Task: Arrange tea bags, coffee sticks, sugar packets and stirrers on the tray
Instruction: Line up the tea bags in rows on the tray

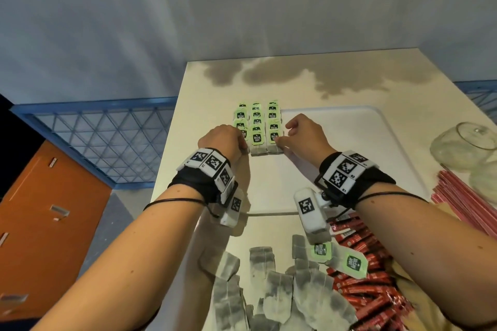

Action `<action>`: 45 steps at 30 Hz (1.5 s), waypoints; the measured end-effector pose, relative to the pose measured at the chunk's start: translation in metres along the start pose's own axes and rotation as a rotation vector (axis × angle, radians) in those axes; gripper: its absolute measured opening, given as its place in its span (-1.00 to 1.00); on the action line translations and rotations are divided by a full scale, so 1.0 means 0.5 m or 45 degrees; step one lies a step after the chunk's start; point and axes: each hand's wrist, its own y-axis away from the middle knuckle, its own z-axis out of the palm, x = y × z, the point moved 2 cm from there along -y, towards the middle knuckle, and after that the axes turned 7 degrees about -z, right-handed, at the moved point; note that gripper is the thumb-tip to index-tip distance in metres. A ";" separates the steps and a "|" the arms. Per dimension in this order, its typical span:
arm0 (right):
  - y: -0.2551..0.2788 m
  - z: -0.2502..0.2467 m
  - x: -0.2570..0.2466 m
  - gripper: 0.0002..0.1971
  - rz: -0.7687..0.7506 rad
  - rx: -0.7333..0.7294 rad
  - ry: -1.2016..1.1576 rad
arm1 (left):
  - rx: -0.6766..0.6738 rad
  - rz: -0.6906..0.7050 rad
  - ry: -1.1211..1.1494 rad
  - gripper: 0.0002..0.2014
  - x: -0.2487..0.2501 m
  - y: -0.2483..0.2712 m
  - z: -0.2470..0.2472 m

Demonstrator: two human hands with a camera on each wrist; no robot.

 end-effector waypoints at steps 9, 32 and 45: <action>0.214 -0.050 -0.046 -0.78 -0.211 -0.340 -0.167 | -0.165 0.307 -0.078 -0.82 0.003 0.212 -0.004; 0.361 -0.071 0.018 -0.58 -0.172 -0.650 0.688 | -0.342 0.041 0.695 -0.83 -0.046 0.323 0.050; 0.328 -0.102 -0.074 -0.91 -0.419 -0.350 0.077 | -0.386 0.141 1.104 -0.74 -0.004 0.310 0.051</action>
